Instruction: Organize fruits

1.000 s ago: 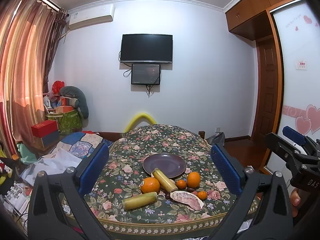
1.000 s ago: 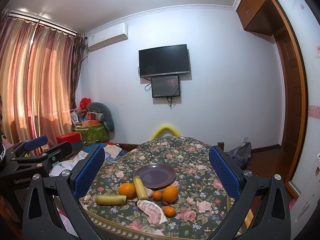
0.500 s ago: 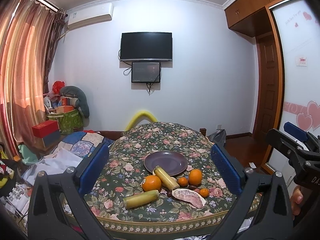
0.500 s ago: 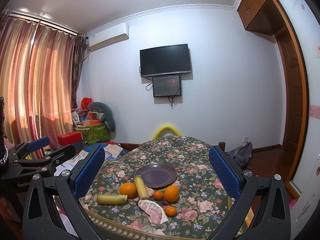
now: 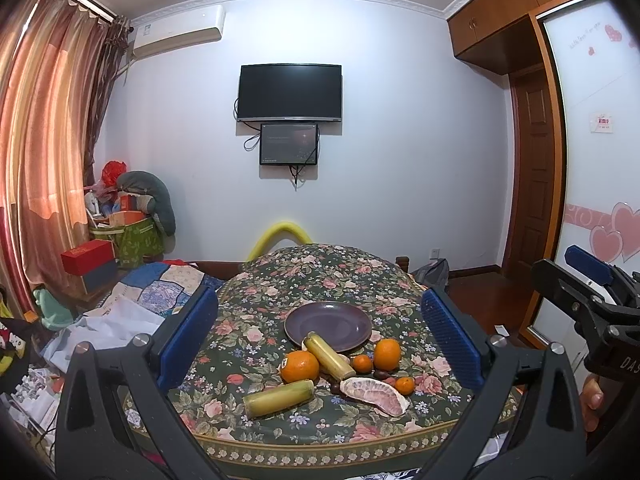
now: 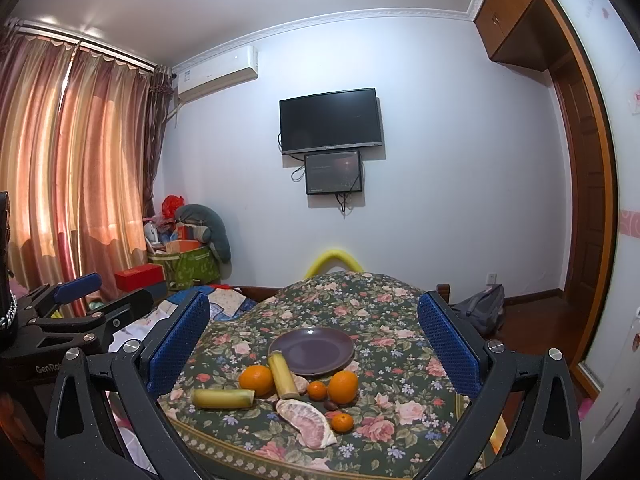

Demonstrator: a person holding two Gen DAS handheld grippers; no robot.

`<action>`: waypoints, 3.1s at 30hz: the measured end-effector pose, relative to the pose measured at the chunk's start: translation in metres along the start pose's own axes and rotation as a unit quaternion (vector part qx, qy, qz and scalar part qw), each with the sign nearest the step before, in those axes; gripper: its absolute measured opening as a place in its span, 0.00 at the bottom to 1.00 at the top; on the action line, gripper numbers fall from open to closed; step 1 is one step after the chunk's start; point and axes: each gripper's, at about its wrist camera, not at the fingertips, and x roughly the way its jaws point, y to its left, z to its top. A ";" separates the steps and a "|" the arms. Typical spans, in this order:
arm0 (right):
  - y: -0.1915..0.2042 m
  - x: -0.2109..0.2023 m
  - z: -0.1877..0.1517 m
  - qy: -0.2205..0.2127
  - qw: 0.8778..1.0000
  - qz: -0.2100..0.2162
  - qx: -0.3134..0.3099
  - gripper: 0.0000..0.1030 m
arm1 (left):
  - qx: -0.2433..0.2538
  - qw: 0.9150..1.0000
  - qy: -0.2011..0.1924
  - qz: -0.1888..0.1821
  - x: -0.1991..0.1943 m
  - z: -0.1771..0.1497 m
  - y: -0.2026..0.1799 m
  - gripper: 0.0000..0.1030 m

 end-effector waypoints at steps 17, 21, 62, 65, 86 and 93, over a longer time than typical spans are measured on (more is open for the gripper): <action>0.001 0.001 0.000 0.001 1.000 0.001 -0.001 1.00 | 0.001 1.000 -0.004 0.004 -0.002 0.000 0.001 1.00; 0.000 0.003 0.000 0.004 1.000 0.001 0.000 1.00 | 0.000 1.000 -0.003 0.004 -0.001 0.000 0.001 1.00; -0.018 0.149 -0.104 0.291 0.955 0.055 0.014 0.87 | -0.032 0.960 0.279 0.000 0.180 -0.110 0.082 0.82; -0.019 0.161 -0.116 0.316 0.946 0.067 0.018 0.82 | -0.013 0.955 0.296 0.002 0.192 -0.121 0.082 0.82; -0.010 0.210 -0.155 0.394 0.911 0.122 0.005 0.59 | 0.009 0.932 0.361 -0.041 0.237 -0.165 0.072 0.77; -0.003 0.217 -0.162 0.406 0.906 0.118 -0.009 0.61 | 0.002 0.930 0.362 -0.064 0.219 -0.163 0.071 0.60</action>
